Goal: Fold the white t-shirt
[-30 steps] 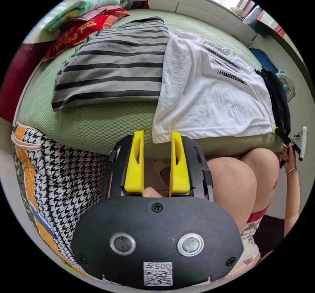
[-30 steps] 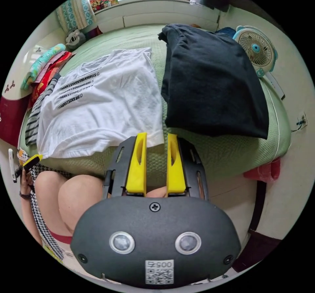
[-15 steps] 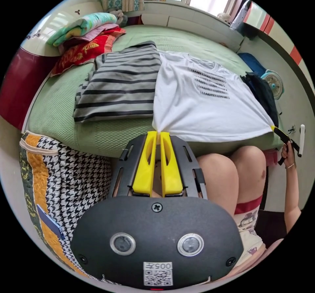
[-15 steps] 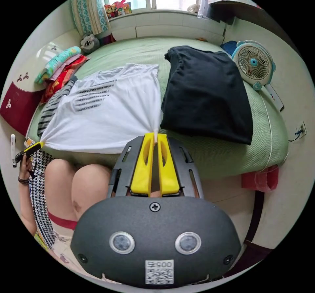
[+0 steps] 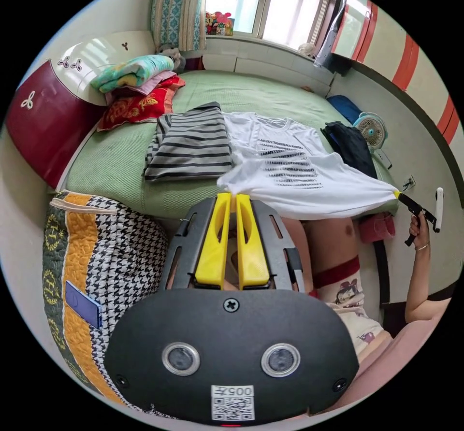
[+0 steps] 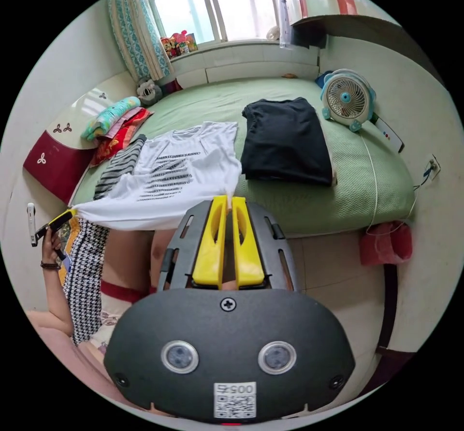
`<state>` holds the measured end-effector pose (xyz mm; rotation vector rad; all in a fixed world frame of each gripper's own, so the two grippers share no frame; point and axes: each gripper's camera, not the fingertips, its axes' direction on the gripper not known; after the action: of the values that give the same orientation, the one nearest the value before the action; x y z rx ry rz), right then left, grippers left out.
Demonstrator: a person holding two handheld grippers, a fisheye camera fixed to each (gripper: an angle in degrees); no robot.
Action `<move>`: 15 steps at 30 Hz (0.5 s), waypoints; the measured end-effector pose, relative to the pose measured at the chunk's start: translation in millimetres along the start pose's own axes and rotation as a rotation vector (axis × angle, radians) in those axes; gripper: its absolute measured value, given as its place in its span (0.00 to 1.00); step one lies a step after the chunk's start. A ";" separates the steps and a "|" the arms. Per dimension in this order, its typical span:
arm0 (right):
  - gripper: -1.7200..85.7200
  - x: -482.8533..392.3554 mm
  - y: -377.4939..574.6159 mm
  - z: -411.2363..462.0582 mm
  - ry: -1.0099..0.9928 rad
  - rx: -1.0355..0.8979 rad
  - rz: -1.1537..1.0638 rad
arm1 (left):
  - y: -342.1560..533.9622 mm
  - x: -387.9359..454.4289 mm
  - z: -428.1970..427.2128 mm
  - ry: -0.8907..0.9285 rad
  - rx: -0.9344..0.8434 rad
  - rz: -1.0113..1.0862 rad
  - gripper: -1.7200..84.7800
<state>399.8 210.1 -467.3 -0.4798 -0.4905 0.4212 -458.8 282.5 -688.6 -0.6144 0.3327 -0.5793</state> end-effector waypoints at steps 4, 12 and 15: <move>0.00 -6.0 16.2 -37.3 0.008 -0.002 -0.021 | 21.8 2.2 -48.7 -0.006 0.030 -0.017 0.04; 0.00 -14.5 47.0 -80.0 0.019 -0.057 -0.002 | 51.3 4.2 -108.6 -0.034 0.051 -0.042 0.04; 0.00 -15.0 52.5 -88.6 0.024 -0.063 -0.001 | 56.7 3.4 -124.8 -0.033 0.070 -0.050 0.03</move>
<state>421.2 215.7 -569.0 -0.5445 -0.4813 0.3997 -489.7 262.9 -820.8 -0.5656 0.2654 -0.6255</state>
